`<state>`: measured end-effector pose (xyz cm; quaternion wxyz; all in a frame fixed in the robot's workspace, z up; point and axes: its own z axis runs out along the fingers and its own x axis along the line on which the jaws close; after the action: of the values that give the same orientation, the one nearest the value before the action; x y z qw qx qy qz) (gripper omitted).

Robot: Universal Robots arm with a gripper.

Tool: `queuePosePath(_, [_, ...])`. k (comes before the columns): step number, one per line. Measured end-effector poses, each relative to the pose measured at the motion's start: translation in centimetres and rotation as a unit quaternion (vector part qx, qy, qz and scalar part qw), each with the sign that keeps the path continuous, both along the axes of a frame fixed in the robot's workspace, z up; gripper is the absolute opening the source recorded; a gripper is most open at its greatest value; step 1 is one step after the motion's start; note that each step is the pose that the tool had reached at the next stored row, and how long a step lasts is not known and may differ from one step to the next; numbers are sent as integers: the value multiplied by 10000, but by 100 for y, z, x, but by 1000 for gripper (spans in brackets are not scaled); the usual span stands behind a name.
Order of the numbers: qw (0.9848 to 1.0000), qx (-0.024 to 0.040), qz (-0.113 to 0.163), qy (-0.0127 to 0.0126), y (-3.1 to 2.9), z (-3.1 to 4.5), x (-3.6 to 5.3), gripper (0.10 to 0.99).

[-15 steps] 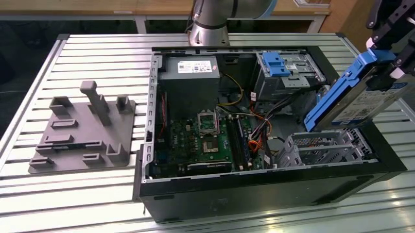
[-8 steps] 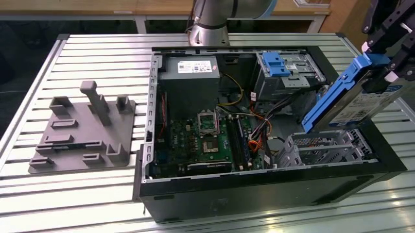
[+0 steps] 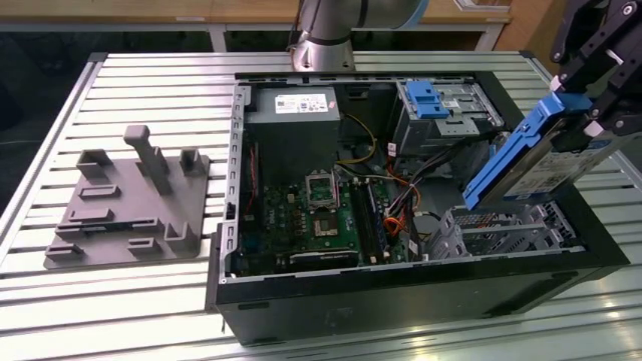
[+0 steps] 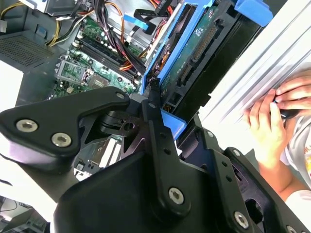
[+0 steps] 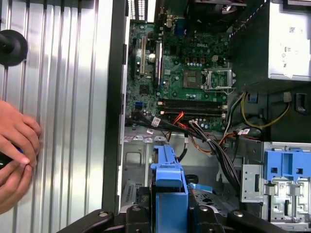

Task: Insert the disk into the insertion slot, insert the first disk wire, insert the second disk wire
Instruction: 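Insert the disk into the insertion slot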

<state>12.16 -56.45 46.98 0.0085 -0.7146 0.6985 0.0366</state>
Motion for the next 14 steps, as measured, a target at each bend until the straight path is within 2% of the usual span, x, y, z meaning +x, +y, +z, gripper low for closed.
queuePosePath(4, [10000,-2,4,0,0,-41,0,365])
queuePosePath(14, [10000,-2,4,0,-3,-58,0,365])
